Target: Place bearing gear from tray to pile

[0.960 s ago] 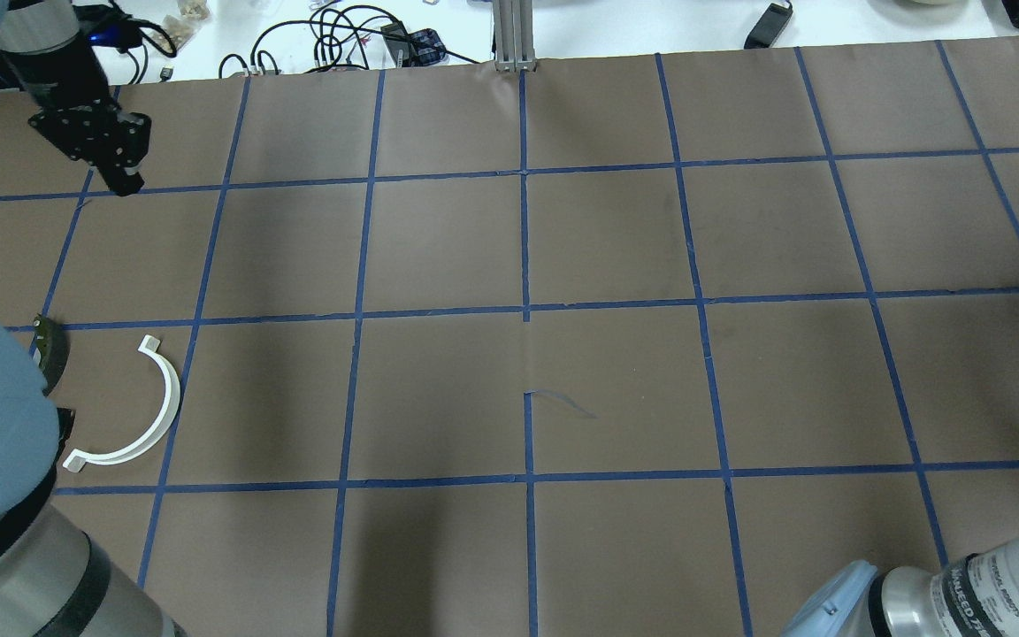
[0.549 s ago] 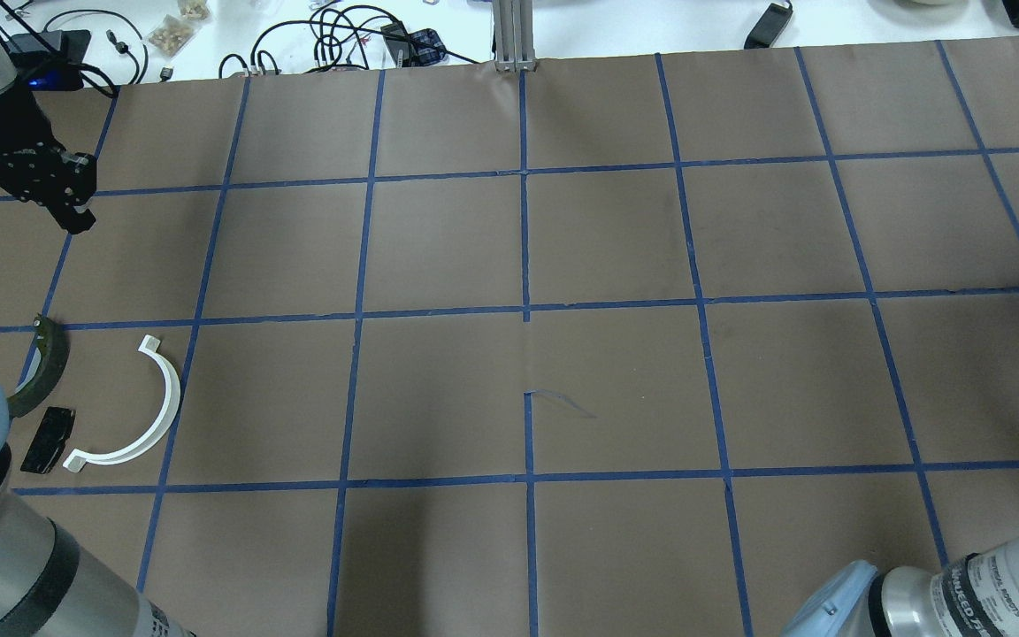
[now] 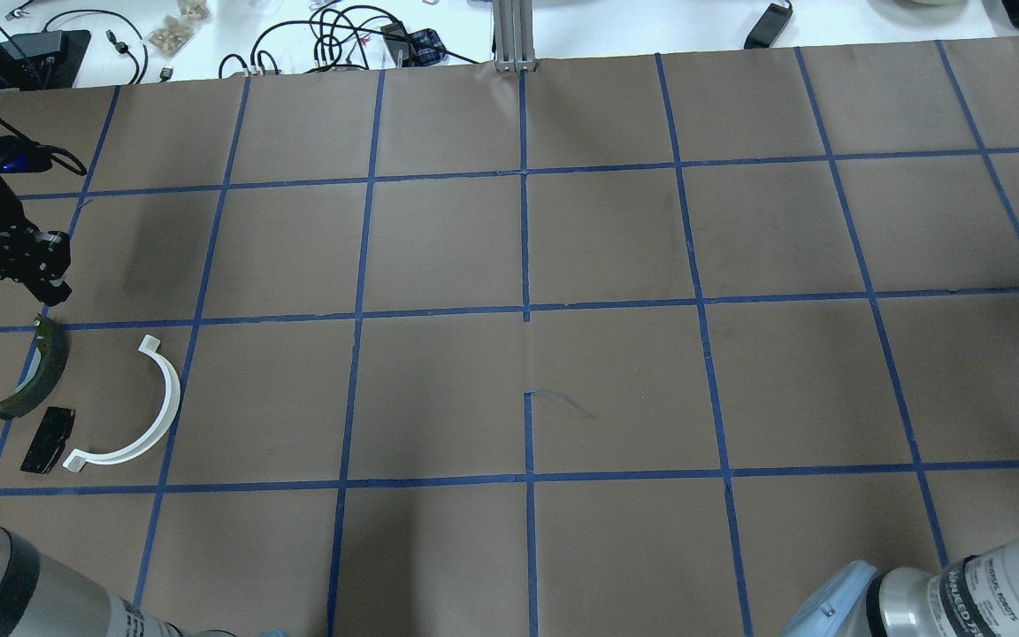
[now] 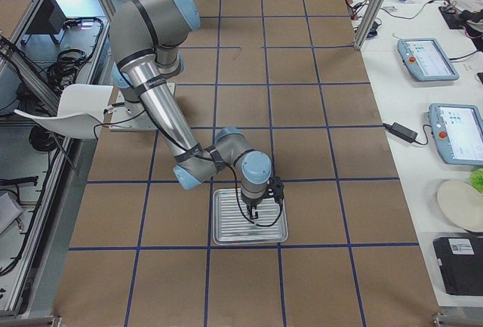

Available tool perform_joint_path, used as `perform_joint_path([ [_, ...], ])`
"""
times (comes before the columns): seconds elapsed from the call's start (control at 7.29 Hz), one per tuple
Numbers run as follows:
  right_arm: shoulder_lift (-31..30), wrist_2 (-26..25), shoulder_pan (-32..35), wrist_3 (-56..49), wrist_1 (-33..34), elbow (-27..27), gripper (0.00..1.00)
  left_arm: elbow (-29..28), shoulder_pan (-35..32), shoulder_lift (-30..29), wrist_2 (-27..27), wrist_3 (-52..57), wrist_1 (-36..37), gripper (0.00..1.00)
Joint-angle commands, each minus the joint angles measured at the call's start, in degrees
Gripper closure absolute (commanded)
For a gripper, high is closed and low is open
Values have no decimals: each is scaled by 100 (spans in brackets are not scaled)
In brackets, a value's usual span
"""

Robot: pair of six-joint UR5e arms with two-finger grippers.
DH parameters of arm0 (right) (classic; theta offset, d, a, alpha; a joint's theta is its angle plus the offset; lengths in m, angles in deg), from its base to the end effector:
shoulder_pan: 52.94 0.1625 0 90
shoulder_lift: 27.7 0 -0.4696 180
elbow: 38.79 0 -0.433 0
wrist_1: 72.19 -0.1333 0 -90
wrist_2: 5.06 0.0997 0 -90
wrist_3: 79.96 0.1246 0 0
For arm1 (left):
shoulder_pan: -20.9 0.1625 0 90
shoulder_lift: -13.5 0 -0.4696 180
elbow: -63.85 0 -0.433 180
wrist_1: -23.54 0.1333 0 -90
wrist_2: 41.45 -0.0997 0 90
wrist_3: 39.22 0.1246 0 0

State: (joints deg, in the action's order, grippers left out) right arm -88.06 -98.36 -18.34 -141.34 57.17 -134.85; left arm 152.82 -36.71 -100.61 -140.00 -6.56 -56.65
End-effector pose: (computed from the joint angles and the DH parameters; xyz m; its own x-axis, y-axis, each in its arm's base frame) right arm -0.4974 -0.4964 0.2002 -0.9912 -0.1028 0.0836 -0.1015 0.9946 0.0199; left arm 0.2561 -0.6179 0.2786 -0.9998 0.0218 0.0020 0.0216 0.9622 0.2713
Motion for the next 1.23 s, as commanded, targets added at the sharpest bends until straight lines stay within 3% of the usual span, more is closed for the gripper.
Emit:
perform_joint_path([
  [0.0,-737,57,466,509,-612,-27,76,943,109,283,2,56,729,100],
  [0.27,-1475,22,1440,1850,-1542,-36,76,1559,109,354,2,108,1503,100],
  [0.55,-1908,40,2931,3791,-2203,-36,76,1694,144,346,11,188,1506,100],
  [0.96,-1822,163,5068,7155,-2592,-36,75,1861,293,250,37,188,1603,100],
  [1.1,-1718,424,5762,8367,-2505,-19,75,1826,294,223,37,162,1612,100],
])
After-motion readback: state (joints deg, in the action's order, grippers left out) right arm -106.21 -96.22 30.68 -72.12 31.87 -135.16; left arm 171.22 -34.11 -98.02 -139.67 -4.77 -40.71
